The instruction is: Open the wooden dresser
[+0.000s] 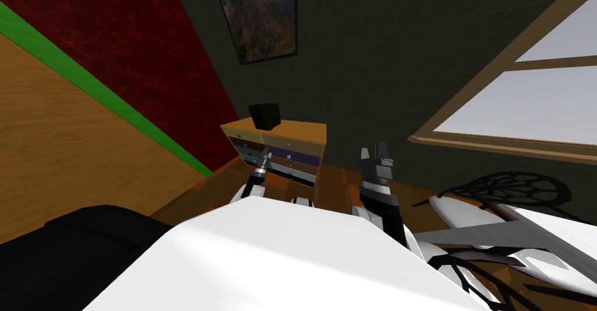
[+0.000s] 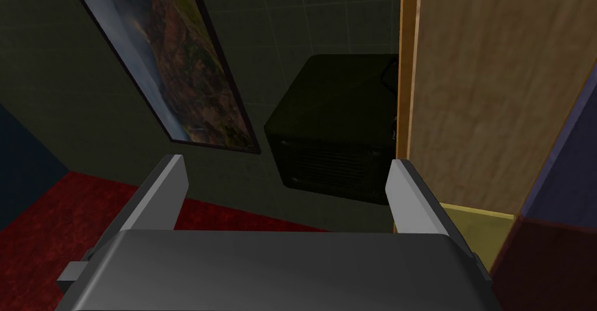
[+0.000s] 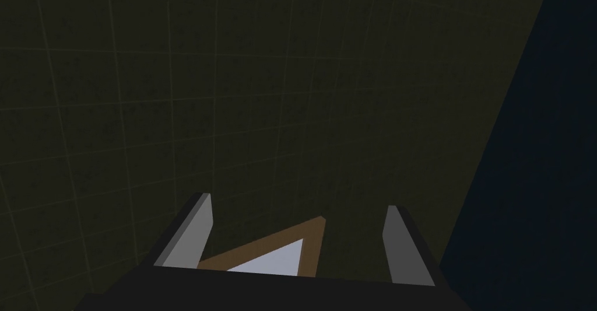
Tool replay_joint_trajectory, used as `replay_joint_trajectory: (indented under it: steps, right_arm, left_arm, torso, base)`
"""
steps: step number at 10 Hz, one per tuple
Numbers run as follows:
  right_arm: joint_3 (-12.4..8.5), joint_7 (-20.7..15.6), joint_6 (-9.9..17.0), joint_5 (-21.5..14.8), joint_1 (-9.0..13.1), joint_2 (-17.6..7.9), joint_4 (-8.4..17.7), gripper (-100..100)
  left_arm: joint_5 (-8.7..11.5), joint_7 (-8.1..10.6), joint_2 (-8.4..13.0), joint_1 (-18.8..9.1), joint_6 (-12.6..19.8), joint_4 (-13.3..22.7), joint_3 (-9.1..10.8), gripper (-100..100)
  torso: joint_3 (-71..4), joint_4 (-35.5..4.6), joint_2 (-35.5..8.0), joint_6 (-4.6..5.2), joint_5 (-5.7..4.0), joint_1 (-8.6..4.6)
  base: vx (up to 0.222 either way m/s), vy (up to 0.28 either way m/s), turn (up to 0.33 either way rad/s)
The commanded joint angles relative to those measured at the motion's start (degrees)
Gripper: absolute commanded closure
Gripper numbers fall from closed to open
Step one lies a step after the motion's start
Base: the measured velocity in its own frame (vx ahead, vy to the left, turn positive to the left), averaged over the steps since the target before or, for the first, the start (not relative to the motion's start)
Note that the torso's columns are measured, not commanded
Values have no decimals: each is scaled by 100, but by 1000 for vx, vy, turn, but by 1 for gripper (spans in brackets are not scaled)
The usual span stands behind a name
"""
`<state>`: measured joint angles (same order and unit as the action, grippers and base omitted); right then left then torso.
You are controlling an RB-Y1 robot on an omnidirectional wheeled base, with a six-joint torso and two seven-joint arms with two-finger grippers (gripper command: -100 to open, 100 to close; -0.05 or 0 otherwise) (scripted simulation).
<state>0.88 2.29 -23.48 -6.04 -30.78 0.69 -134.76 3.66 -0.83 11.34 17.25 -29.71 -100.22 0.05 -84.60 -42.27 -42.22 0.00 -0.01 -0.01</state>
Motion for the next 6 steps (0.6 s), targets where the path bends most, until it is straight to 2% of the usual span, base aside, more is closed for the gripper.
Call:
replay_joint_trajectory:
  steps: [1,5,6]
  right_arm:
    - [0,0,0,0,0,0,0,0]
    - [0,0,0,0,1,0,0,0]
    - [0,0,0,0,1,0,0,0]
  left_arm:
    - [7,39,-60,-110,-51,429,-15,-100]
    - [11,74,-158,-240,-133,911,-37,-100]
    - [11,74,-158,-240,-133,918,-37,-100]
  torso:
    - [0,0,0,-1,1,4]
    - [16,-7,-24,0,-1,-5]
    - [4,-2,-5,0,0,0]
  base:
    - [150,-6,-41]
    - [94,-9,-26]
    - [73,-2,-11]
